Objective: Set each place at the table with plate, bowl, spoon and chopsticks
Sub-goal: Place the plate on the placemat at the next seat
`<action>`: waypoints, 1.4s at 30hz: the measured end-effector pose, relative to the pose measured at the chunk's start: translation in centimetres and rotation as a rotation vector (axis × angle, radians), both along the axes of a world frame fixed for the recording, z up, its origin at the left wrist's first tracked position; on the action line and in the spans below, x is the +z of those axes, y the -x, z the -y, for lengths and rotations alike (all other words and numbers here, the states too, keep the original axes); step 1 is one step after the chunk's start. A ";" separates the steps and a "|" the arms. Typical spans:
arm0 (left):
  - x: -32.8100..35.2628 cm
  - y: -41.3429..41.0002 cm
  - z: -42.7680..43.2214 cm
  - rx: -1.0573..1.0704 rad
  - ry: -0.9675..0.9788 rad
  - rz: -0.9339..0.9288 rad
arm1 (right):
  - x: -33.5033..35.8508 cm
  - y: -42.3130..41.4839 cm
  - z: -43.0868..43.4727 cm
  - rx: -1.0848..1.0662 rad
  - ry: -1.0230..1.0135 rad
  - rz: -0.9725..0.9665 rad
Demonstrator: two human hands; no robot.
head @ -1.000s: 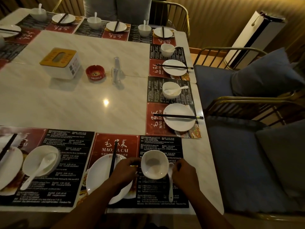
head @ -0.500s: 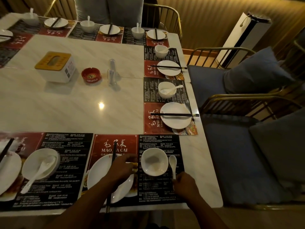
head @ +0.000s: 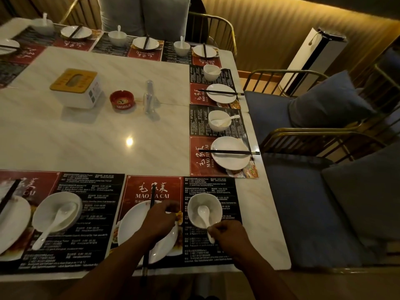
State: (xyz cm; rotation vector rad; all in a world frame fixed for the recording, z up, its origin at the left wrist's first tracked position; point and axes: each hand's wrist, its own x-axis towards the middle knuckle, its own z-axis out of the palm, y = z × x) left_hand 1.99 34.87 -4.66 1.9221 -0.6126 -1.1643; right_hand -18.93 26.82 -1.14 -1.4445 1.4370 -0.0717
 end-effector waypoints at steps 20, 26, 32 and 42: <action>0.0 -1.0 -1.3 0.006 -0.028 0.047 | -0.7 -0.6 0.5 -0.032 0.019 -0.038; 0.0 -0.8 -0.9 -0.005 -0.042 0.053 | -0.6 -0.5 0.7 -0.023 0.012 -0.029; -0.3 -0.5 -0.3 -0.028 -0.047 0.037 | -0.7 -0.3 0.4 -0.038 -0.014 0.024; 0.5 0.6 0.6 -0.038 -0.031 0.016 | -2.2 1.2 2.0 -0.107 0.148 -0.098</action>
